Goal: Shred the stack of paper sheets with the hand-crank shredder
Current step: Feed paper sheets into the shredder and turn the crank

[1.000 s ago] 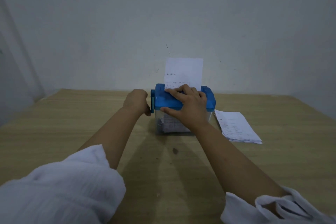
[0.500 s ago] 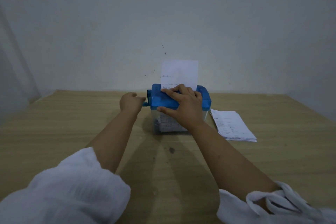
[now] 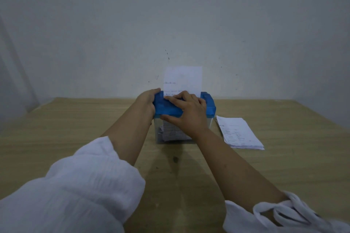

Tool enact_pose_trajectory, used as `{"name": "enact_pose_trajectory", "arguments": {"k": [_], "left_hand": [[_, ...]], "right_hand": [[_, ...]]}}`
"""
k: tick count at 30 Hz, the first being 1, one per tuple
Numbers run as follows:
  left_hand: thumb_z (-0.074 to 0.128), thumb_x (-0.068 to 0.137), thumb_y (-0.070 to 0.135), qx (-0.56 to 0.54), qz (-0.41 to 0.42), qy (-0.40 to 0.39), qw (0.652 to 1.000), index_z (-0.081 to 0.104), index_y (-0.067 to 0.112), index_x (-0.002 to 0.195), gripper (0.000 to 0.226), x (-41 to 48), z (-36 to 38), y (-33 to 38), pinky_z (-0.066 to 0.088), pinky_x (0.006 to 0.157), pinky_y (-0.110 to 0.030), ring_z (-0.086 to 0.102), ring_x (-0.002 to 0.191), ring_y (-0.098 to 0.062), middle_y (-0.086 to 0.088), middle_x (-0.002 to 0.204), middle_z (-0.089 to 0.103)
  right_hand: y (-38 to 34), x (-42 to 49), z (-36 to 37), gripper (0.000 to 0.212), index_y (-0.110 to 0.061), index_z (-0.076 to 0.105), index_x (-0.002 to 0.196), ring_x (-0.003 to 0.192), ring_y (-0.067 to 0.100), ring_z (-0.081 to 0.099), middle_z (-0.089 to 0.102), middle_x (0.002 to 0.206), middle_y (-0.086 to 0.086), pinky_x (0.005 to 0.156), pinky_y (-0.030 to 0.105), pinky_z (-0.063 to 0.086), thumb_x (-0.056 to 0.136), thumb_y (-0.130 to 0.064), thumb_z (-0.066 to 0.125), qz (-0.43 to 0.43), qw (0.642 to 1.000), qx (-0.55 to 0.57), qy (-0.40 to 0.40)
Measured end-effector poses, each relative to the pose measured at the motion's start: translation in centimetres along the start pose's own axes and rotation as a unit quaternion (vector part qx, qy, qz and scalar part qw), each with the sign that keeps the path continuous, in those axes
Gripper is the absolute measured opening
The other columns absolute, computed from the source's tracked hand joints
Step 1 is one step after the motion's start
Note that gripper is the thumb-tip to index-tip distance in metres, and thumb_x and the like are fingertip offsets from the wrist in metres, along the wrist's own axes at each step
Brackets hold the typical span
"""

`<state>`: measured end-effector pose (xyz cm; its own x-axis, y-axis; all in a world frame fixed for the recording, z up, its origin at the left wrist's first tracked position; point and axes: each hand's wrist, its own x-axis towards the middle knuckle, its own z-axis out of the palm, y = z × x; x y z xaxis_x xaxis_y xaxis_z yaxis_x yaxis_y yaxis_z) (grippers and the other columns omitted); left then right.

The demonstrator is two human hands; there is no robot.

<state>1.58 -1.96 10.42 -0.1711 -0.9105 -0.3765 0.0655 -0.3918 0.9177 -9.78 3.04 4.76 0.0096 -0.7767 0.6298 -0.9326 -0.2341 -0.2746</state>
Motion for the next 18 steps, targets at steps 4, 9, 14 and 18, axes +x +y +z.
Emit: {"name": "enact_pose_trajectory", "arguments": {"k": [4,9,14,18], "left_hand": [[0.053,0.096,0.025,-0.018,-0.017,-0.001,1.000,0.046,0.003,0.076,0.031,0.3,-0.6,0.5,0.046,0.052,-0.033,0.043,0.059,-0.027,-0.011,0.073,0.043],[0.059,0.092,0.018,-0.053,0.010,0.014,0.998,0.052,0.002,0.079,0.022,1.8,-1.1,0.4,0.046,0.062,-0.038,0.050,0.064,-0.026,-0.010,0.078,0.051],[0.059,0.092,0.015,-0.052,0.024,0.028,0.998,0.052,0.003,0.076,0.022,3.1,-1.1,0.3,0.047,0.052,-0.035,0.051,0.062,-0.024,-0.010,0.078,0.053],[0.059,0.091,0.012,-0.096,0.029,0.017,0.995,0.056,0.002,0.087,0.012,3.4,-1.1,-0.2,0.051,0.048,-0.034,0.053,0.064,-0.025,-0.010,0.081,0.055]], "right_hand": [[0.0,0.0,-0.1,0.056,-0.034,0.056,0.128,0.104,0.014,0.047,0.052,0.110,-0.006,0.088,0.026,0.016,0.077,-0.055,0.066,0.000,1.000,-0.002,0.000],[0.0,-0.1,-0.1,0.056,-0.035,0.056,0.128,0.105,0.013,0.046,0.052,0.109,-0.007,0.087,0.023,0.013,0.076,-0.055,0.066,-0.003,1.000,0.008,0.001],[0.0,-0.1,0.1,0.057,-0.036,0.055,0.128,0.105,0.013,0.046,0.051,0.110,-0.007,0.090,0.025,0.014,0.076,-0.056,0.065,-0.001,1.000,0.005,0.003],[0.1,0.0,0.1,0.057,-0.035,0.055,0.128,0.105,0.014,0.047,0.052,0.110,-0.006,0.091,0.027,0.016,0.076,-0.056,0.065,-0.002,1.000,0.011,0.005]]}}
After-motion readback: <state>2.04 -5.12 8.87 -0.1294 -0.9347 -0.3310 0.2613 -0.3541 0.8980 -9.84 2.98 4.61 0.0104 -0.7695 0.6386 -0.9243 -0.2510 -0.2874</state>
